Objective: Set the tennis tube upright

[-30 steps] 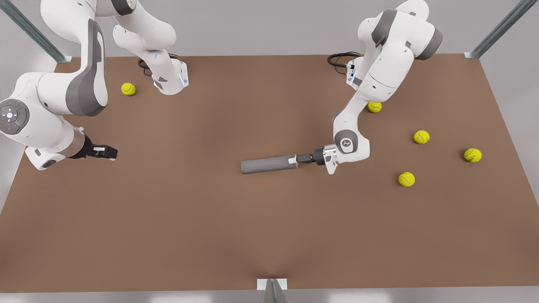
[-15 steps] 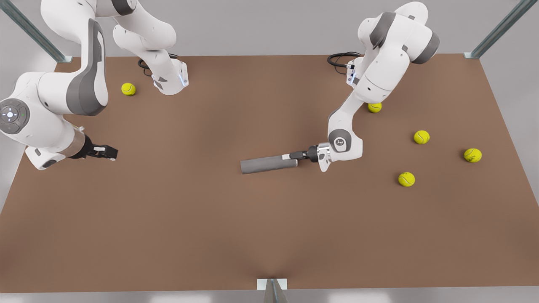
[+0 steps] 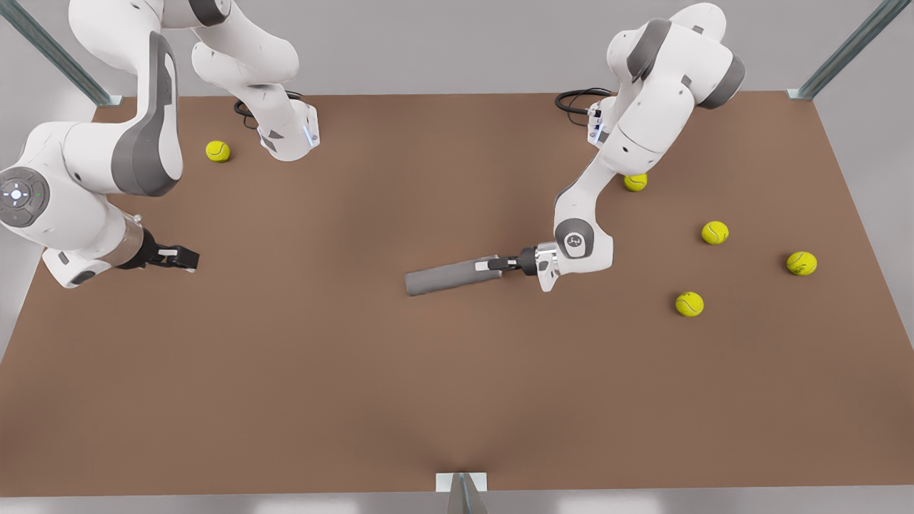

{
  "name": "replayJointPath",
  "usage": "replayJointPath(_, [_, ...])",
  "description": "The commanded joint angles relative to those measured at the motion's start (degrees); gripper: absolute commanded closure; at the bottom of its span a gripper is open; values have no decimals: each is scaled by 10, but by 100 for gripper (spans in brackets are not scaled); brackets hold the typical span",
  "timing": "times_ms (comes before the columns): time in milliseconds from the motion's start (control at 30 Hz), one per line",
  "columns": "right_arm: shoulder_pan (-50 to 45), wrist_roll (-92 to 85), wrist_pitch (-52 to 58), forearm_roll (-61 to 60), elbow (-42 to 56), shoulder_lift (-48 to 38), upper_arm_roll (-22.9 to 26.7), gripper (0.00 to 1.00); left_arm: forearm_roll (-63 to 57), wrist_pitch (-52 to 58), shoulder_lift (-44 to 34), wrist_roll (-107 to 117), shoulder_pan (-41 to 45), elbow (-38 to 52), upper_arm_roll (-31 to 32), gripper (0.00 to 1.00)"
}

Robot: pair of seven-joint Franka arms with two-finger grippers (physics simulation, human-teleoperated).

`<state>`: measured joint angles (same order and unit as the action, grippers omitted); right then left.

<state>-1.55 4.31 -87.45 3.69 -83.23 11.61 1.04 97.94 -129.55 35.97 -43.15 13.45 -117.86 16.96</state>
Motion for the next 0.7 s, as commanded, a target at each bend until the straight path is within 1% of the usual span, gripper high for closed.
replayJointPath(0, [1, 0, 0, 0, 0, 0, 0, 0, -3, 0, -1, 0, 0, 0, 0, 48])
replayJointPath(167, [1, 0, 0, 0, 0, -1, -1, 0, -4, 1, -4, 1, -1, 0, 0, 56])
replayJointPath(300, [3, -3, 0, 0, 0, 0, 0, 0, -6, 1, -10, 3, -1, 0, 0, 58])
replayJointPath(333, [3, -3, 0, 0, 0, 0, -1, 0, -6, 1, -10, 3, -1, 0, 0, 61])
replayJointPath(467, [1, -1, 0, 0, 0, -2, -1, 0, -6, 1, -14, 3, -1, 0, 4, 66])
replayJointPath(667, [2, -2, 0, 0, 0, -2, -1, 0, -6, 2, -20, 4, -2, 0, 4, 68])
